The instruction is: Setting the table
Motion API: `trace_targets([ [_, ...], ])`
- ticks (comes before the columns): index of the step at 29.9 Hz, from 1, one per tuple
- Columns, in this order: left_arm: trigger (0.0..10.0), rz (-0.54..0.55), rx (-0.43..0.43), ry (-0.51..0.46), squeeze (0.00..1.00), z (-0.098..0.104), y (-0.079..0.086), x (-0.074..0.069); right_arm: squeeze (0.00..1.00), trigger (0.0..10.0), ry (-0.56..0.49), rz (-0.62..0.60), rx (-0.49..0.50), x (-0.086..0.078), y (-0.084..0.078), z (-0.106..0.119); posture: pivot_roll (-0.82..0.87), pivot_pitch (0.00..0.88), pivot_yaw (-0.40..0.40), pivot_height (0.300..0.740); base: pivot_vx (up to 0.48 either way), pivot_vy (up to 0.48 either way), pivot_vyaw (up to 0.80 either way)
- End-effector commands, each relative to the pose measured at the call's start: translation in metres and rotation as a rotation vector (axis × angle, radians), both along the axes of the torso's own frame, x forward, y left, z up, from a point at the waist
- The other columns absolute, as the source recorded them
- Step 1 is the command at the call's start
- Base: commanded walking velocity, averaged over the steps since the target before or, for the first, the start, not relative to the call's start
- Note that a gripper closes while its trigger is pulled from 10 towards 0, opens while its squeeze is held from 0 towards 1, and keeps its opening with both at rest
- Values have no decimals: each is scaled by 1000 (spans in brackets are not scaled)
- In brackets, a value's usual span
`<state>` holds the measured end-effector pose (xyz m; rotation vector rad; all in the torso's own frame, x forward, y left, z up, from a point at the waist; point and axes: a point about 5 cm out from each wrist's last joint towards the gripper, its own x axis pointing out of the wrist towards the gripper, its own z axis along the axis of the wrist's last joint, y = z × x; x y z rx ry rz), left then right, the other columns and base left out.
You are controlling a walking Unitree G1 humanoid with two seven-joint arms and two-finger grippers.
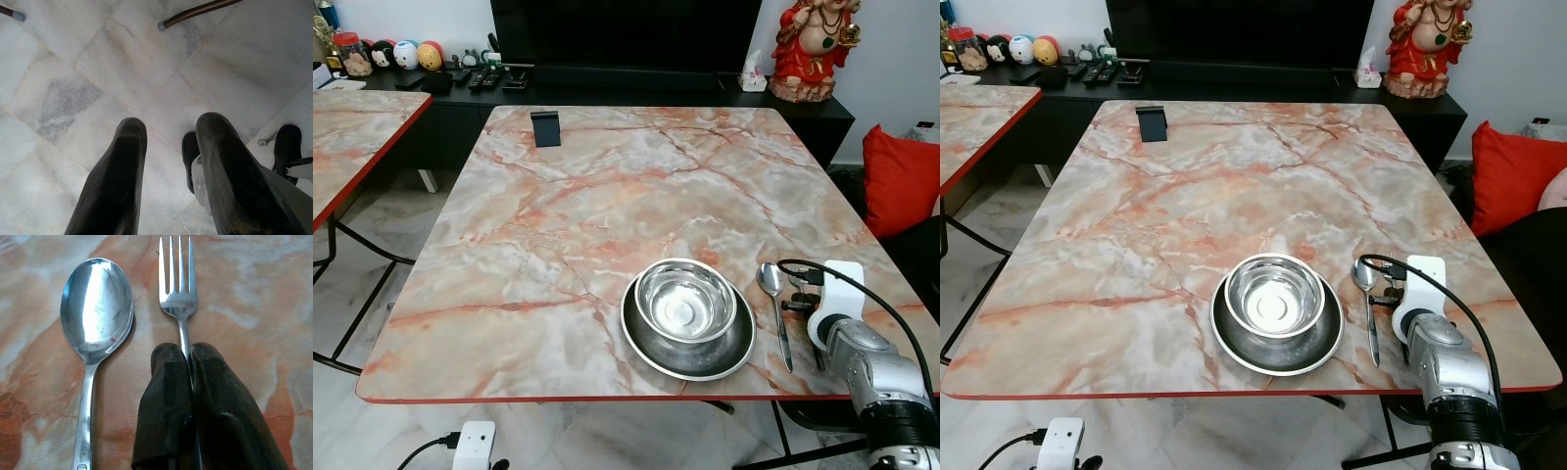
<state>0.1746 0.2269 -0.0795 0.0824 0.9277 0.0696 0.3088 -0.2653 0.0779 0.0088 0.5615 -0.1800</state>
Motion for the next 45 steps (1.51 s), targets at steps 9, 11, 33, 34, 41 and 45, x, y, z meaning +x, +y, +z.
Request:
trace_targets([
  [9, 10000, -33, 5, 8, 0, -1, -3, -1, 0, 10000, 46, -8, 19, -6, 3, -12, 32, 0, -32, 740, 0, 0, 0],
  [11, 10000, -33, 5, 7, 0, -1, -3, 0, 0, 10000, 49, -8, 21, -6, 3, -13, 32, 0, -32, 740, 0, 0, 0],
  [33, 10000, -46, -1, -23, 0, 2, -8, 7, 776, 10000, 58, -5, 24, -7, 3, -16, 35, 0, -32, 740, 0, 0, 0],
  [34, 10000, -49, -2, -29, 0, 3, -9, 10, 624, 10000, 59, -5, 22, -7, 3, -15, 33, 0, -30, 740, 0, 0, 0],
  [41, 10000, -54, -5, -39, 0, 4, -12, 14, 0, 10000, 57, -12, 15, -7, 1, -15, 33, 0, -29, 740, 0, 0, 0],
  [45, 10000, -57, -7, -46, 0, 6, -13, 16, 0, 10000, 56, -11, 14, -6, 2, -15, 33, 0, -29, 740, 0, 0, 0],
])
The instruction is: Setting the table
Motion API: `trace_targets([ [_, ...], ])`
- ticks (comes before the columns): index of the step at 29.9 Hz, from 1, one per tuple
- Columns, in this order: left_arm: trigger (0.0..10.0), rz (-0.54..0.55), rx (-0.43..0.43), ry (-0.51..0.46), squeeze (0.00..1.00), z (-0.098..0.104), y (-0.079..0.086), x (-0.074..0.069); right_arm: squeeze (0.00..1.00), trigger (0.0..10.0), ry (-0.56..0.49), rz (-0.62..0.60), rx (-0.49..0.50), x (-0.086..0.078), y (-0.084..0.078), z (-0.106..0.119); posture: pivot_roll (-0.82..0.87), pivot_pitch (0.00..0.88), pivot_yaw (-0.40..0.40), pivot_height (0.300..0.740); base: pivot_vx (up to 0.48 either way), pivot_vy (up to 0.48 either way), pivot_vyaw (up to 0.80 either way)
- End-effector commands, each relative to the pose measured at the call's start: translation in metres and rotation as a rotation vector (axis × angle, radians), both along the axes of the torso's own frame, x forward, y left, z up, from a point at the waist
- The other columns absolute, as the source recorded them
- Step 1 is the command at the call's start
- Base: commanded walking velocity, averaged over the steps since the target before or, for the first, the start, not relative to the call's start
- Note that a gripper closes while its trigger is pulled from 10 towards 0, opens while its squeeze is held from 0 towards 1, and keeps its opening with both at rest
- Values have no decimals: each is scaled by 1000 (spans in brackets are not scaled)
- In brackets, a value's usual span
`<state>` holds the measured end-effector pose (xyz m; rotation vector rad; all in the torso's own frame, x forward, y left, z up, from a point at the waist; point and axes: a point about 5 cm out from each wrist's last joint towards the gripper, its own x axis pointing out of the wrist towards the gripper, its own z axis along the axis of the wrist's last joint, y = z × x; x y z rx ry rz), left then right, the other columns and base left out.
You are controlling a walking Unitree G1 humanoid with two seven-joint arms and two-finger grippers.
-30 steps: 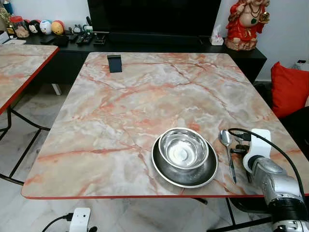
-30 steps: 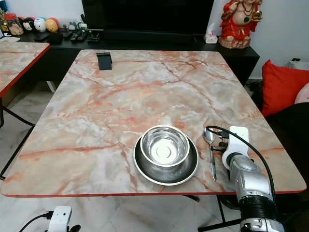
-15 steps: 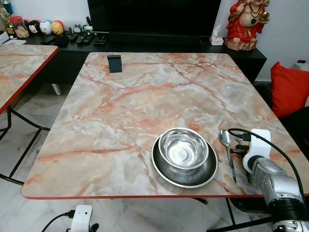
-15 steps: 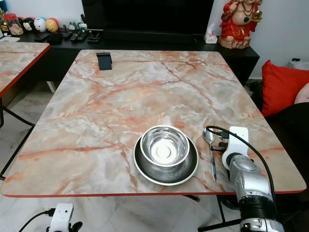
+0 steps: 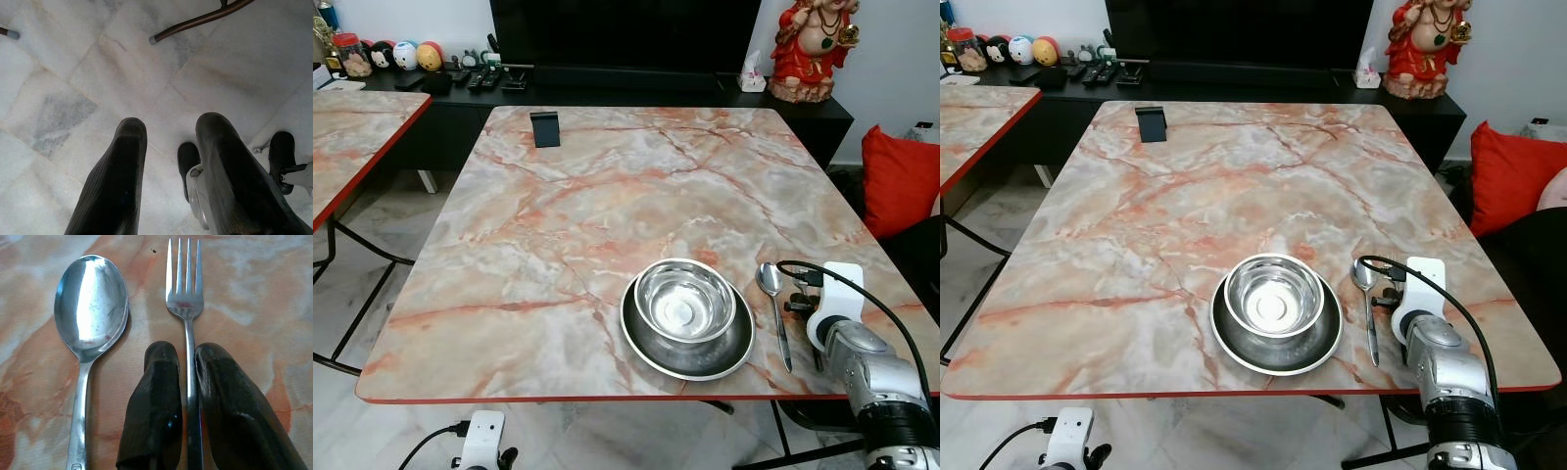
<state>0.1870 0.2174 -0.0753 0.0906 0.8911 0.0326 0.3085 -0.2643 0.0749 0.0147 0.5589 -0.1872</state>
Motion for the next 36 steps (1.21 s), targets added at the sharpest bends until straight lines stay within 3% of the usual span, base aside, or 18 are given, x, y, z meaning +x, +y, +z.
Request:
trace_targets([
  [1, 10000, -20, 2, -12, 0, 1, -3, 4, 0, 10000, 58, -2, 11, -6, 1, -12, 35, 0, -29, 740, 0, 0, 0],
  [9, 10000, -17, 3, 4, 0, 0, -1, 0, 0, 10000, 49, 3, 3, -5, 1, -10, 33, 0, -28, 740, 0, 0, 0],
  [10, 10000, -17, 3, 5, 0, -1, -1, -1, 569, 10000, 49, 3, 4, -5, 1, -10, 33, 0, -28, 740, 0, 0, 0],
  [11, 10000, -16, 3, 10, 0, -1, -1, -1, 1000, 10000, 48, 5, 4, -5, 1, -10, 33, 0, -28, 740, 0, 0, 0],
  [15, 10000, -15, 3, 15, 0, -1, -1, -2, 1000, 10000, 50, 10, 2, -5, 2, -10, 33, 0, -28, 740, 0, 0, 0],
  [16, 10000, -15, 3, 17, 0, -2, -1, -2, 0, 10000, 53, 12, -3, -5, 2, -10, 33, 0, -28, 740, 0, 0, 0],
  [28, 10000, -17, 1, 28, 0, -3, -1, -6, 0, 10000, 47, 8, -13, -4, 1, -9, 30, 0, -28, 740, 0, 0, 0],
  [36, 10000, -19, 1, 40, 0, -5, -2, -9, 0, 10000, -39, -38, -19, 0, -6, 4, 30, 0, -28, 740, 0, 0, 0],
])
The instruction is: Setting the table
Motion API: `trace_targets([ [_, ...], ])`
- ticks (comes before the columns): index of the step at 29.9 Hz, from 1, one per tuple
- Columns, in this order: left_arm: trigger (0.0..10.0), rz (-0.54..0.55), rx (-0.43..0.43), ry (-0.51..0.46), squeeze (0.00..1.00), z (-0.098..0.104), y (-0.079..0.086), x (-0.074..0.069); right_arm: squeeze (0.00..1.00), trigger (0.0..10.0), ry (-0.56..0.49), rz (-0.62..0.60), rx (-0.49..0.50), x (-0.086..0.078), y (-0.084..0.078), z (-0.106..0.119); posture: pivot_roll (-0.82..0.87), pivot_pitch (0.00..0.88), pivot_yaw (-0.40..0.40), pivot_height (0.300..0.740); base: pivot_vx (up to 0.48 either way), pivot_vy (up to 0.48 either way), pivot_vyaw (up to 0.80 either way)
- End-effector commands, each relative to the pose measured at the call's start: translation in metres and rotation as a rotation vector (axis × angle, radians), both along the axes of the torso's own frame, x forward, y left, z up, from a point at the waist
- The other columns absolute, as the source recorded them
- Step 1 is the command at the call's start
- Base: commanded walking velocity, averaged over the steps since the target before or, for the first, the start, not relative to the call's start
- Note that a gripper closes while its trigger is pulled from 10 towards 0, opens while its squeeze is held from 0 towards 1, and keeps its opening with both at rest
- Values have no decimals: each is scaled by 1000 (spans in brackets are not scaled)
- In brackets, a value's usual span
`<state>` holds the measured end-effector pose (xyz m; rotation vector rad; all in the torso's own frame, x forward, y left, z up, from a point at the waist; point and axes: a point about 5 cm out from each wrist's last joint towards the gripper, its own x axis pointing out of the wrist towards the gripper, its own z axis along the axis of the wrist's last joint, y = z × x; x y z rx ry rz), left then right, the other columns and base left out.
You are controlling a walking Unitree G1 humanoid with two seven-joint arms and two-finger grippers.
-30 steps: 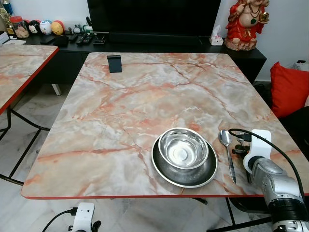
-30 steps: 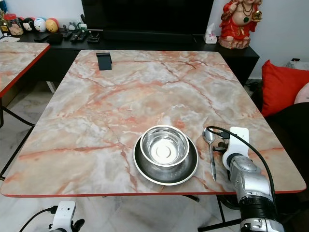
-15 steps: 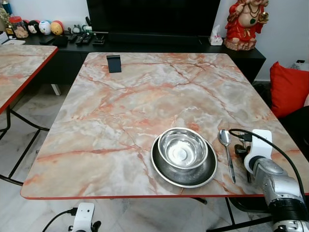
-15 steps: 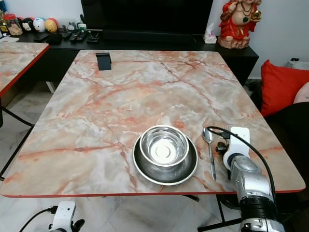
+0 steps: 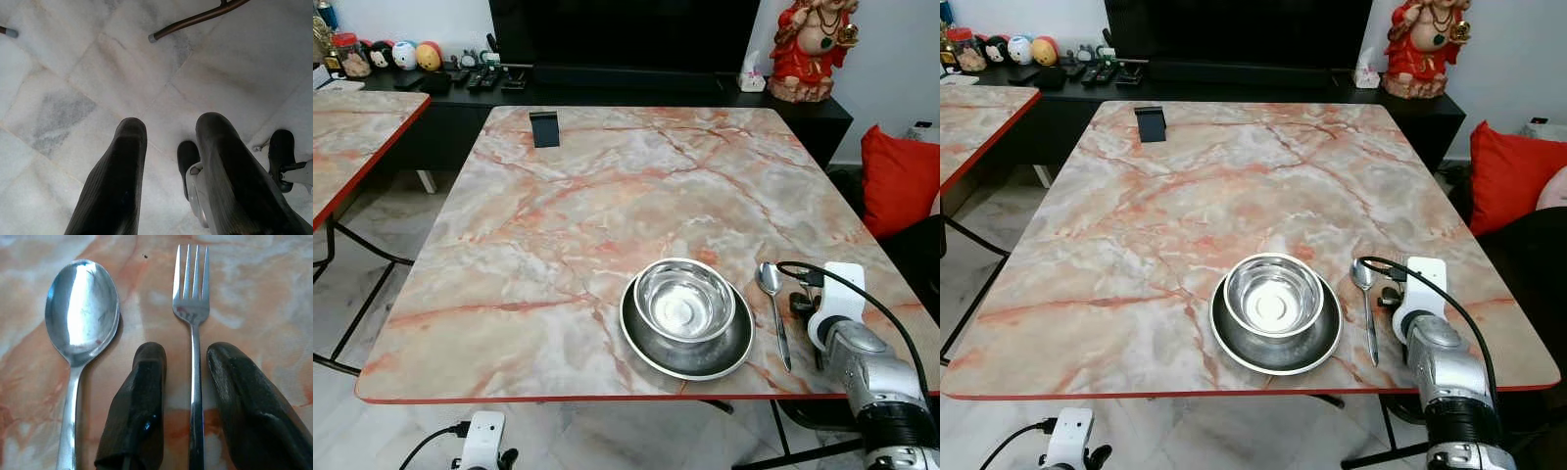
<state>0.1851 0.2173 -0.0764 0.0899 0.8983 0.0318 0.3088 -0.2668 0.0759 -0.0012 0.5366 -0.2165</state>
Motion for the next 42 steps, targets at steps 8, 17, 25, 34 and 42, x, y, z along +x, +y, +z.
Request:
trace_targets([
  [8, 10000, -24, -4, 33, 0, -4, -4, -6, 0, 10000, -53, -47, -2, 2, -9, 11, 25, 0, -24, 740, 0, 0, 0],
  [17, 10000, -25, -5, 39, 0, -4, -4, -6, 0, 10000, -291, -116, -17, 14, -22, 54, 20, 0, -22, 740, 0, 0, 0],
  [25, 10000, -25, -13, 38, 0, -5, -7, -6, 0, 10000, -238, -172, -118, 15, -41, 53, 20, 0, -23, 740, 0, 0, 0],
  [34, 10000, -25, -21, 38, 0, -5, -6, -6, 0, 10000, -118, -218, -141, 11, -49, 34, 24, 0, -22, 740, 0, 0, 0],
  [42, 10000, -24, -32, 39, 0, -5, -8, -7, 0, 10000, -35, -200, -128, 8, -47, 20, 26, 0, -24, 740, 0, 0, 0],
])
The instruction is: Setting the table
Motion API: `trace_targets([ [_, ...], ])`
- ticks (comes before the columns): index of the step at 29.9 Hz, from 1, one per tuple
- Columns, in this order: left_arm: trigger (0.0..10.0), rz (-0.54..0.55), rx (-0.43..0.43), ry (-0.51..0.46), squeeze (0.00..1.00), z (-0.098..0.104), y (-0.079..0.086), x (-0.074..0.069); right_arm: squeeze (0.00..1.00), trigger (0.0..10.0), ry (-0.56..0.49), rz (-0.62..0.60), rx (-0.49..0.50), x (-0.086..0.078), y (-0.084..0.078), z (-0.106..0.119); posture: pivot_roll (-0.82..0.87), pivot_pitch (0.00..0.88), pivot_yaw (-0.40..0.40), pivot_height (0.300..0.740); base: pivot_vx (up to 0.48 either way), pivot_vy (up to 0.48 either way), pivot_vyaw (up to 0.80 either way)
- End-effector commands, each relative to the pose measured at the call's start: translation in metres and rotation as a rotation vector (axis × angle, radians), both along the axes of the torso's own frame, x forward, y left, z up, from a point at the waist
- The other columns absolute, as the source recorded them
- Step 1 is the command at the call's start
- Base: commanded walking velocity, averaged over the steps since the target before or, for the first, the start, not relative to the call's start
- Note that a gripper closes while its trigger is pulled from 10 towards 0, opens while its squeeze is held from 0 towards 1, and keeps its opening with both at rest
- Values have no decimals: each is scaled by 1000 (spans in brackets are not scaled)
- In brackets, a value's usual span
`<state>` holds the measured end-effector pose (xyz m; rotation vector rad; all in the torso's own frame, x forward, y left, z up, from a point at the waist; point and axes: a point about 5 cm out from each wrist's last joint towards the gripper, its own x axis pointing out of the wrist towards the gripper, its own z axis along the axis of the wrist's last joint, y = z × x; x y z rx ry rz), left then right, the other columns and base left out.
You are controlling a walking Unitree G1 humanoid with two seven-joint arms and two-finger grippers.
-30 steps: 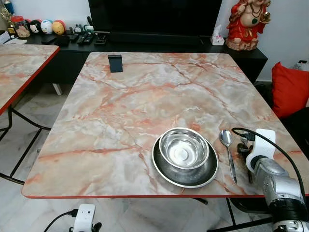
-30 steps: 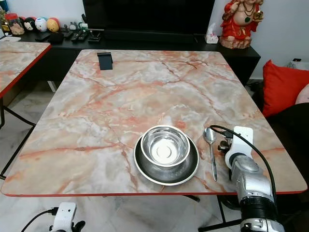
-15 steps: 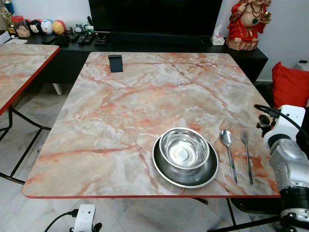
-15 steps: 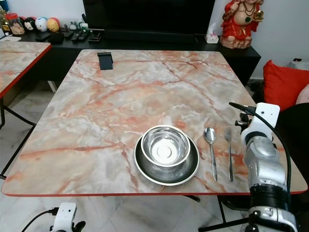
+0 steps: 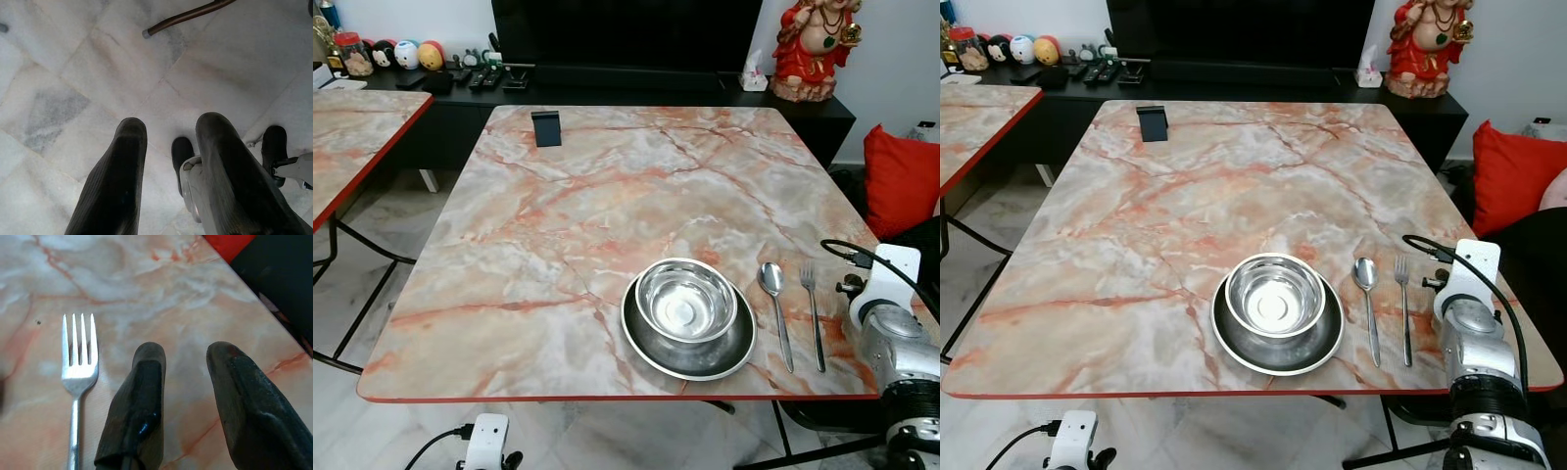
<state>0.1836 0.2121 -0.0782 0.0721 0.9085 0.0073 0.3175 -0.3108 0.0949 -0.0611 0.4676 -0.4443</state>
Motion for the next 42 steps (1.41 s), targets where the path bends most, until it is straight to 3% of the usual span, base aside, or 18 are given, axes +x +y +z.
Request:
trace_targets([
  [1, 10000, -10, -6, 41, 0, -5, -3, -9, 0, 10000, 51, 20, 1, -1, -1, -4, 24, 0, -24, 740, 0, 0, 0],
  [10, 10000, -3, -5, 76, 0, -9, -5, -15, 0, 10000, 98, 40, 14, -3, 2, -12, 27, 0, -25, 740, 0, 0, 0],
  [42, 10000, 1, -1, 76, 0, -8, -4, -13, 0, 10000, 59, 158, 55, 7, 22, -11, 32, 0, -29, 740, 0, 0, 0],
])
